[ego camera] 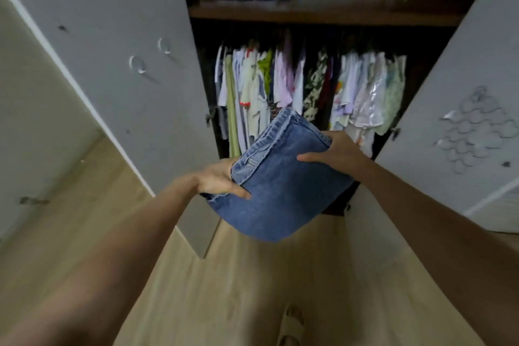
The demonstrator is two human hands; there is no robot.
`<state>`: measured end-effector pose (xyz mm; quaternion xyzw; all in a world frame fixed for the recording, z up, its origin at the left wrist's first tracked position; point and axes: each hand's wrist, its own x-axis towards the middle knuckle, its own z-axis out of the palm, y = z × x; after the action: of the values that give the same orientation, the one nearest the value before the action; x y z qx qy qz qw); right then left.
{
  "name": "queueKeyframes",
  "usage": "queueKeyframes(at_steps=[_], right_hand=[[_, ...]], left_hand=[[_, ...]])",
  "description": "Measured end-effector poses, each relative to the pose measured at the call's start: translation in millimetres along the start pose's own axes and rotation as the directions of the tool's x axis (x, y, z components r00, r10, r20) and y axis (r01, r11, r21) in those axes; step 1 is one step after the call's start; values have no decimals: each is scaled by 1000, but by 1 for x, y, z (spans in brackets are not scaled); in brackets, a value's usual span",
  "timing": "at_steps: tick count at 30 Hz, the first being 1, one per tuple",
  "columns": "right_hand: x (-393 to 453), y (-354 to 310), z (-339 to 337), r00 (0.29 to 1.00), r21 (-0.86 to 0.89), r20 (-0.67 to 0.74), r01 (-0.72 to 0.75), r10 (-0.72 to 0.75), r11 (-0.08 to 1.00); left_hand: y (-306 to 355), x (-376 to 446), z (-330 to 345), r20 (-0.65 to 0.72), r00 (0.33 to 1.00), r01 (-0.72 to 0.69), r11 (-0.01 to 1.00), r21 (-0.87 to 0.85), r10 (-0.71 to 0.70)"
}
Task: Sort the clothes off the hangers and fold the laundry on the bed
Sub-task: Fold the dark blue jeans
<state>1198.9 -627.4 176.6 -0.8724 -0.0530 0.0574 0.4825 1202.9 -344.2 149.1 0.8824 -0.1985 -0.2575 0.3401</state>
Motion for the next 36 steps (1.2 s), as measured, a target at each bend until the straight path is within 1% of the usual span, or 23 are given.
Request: queueKeyframes(at_steps=[2, 5, 9, 12, 14, 16, 17, 19, 20, 21, 23, 25, 29, 32, 36], right_hand=[[10, -1, -17, 997, 51, -72, -17, 21, 999], [42, -16, -40, 988, 76, -155, 23, -11, 997], [108, -49, -75, 976, 162, -213, 83, -47, 983], [170, -83, -100, 952, 196, -290, 164, -103, 967], [211, -105, -116, 927, 227, -351, 223, -134, 948], [252, -127, -131, 912, 281, -382, 269, -150, 921], [267, -135, -136, 905, 305, -399, 283, -148, 909], [305, -154, -146, 890, 346, -431, 315, -149, 884], [322, -161, -149, 885, 368, -443, 325, -144, 871], [339, -167, -151, 883, 393, -450, 334, -138, 857], [372, -176, -151, 881, 432, -456, 341, -124, 835], [405, -180, -148, 888, 471, -451, 320, -87, 822], [466, -182, -135, 903, 515, -429, 250, -7, 820], [504, -181, -122, 884, 513, -460, 189, 82, 837], [540, -175, -106, 856, 466, -487, 87, 173, 881]], left_hand=[[13, 21, -21, -30, 999, -31, 998, 49, 33], [28, 51, -68, -74, 996, -50, 995, 82, 56], [57, 92, -149, -221, 968, -77, 978, 193, 119], [90, 121, -219, -319, 929, -84, 948, 307, 186], [110, 141, -265, -437, 866, -9, 883, 469, 241], [129, 162, -309, -578, 756, 128, 796, 592, 308], [139, 170, -324, -619, 704, 173, 761, 625, 349], [159, 185, -359, -673, 609, 212, 731, 648, 420], [166, 193, -377, -688, 570, 232, 716, 659, 449], [171, 202, -394, -693, 548, 256, 694, 673, 469], [178, 222, -426, -681, 545, 302, 644, 703, 488], [179, 243, -455, -663, 562, 309, 618, 723, 494], [162, 293, -503, -634, 628, 303, 608, 733, 451], [147, 333, -534, -604, 673, 294, 596, 747, 426], [119, 384, -555, -584, 741, 324, 586, 743, 331]])
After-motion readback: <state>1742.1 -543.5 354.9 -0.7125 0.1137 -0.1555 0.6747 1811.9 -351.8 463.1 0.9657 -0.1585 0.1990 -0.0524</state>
